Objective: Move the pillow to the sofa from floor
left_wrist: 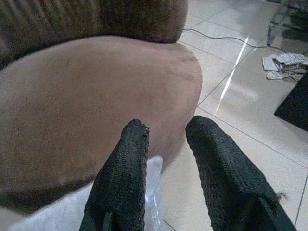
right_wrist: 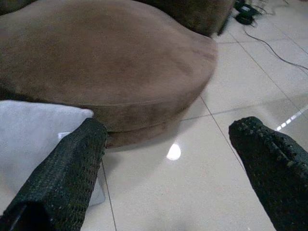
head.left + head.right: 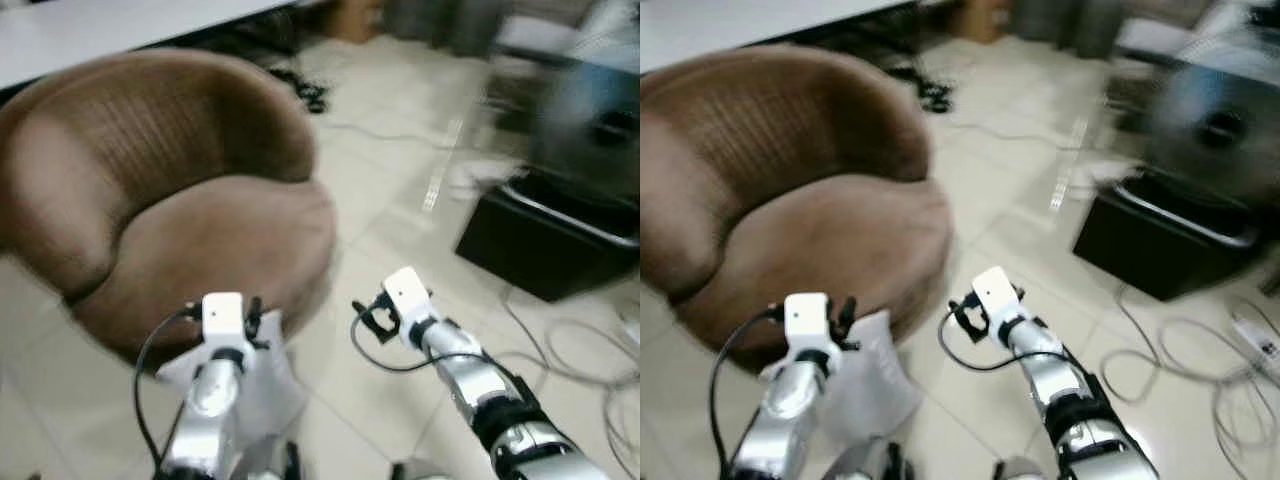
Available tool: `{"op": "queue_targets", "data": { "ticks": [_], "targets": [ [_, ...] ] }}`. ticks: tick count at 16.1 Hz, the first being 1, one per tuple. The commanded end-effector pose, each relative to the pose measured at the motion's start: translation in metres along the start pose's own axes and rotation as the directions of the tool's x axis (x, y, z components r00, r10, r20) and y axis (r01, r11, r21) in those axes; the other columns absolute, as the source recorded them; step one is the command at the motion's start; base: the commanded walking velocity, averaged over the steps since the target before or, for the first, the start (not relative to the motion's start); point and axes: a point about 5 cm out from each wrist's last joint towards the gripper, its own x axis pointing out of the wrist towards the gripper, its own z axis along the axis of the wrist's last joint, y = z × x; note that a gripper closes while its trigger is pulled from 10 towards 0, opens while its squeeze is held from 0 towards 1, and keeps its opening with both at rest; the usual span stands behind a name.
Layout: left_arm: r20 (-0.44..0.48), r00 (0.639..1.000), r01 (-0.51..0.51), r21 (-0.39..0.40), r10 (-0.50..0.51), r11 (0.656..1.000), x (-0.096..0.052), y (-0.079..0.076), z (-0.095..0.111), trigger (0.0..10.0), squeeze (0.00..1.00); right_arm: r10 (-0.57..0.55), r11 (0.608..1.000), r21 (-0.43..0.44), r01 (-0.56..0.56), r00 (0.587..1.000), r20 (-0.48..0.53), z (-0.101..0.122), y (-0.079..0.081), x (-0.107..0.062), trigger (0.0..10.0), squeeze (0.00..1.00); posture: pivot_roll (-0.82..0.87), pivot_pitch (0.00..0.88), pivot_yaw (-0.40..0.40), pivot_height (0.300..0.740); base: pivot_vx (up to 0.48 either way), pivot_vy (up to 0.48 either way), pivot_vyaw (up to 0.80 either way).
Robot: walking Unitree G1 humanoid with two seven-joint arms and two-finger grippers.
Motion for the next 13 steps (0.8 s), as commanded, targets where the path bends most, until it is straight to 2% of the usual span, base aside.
{"op": "queue_targets", "data": {
  "ticks": [1,7,12,13],
  "targets": [
    [0.013,1.000,-0.003,0.016,0.003,1.000,0.001,0.001,0.004,10.0,0.00,0.020,1.000,-0.004,-0.020,1.000,-0.007,-0.002,0.004,0.000,10.0,0.00,-0.10,0.000,0.002,0.695,0.000,0.000,0.73],
    [0.006,1.000,0.007,0.019,-0.007,1.000,0.000,0.000,0.003,10.0,0.00,0.049,0.999,0.005,-0.048,0.999,-0.018,-0.009,0.014,-0.002,10.0,0.00,-0.10,0.000,0.008,0.695,0.000,0.000,0.71],
    [-0.006,1.000,0.017,0.023,-0.017,1.000,-0.001,-0.003,0.001,10.0,0.00,0.031,0.999,0.033,-0.030,0.999,-0.027,-0.013,0.014,-0.003,10.0,0.00,-0.10,0.000,0.012,0.695,0.000,0.000,0.67],
    [-0.006,1.000,0.018,0.024,-0.017,1.000,-0.001,-0.003,0.001,10.0,0.00,0.018,0.999,0.035,-0.017,0.999,-0.035,-0.014,0.012,-0.003,10.0,0.00,-0.11,0.000,0.013,0.695,0.000,0.000,0.00]
  ]
}}
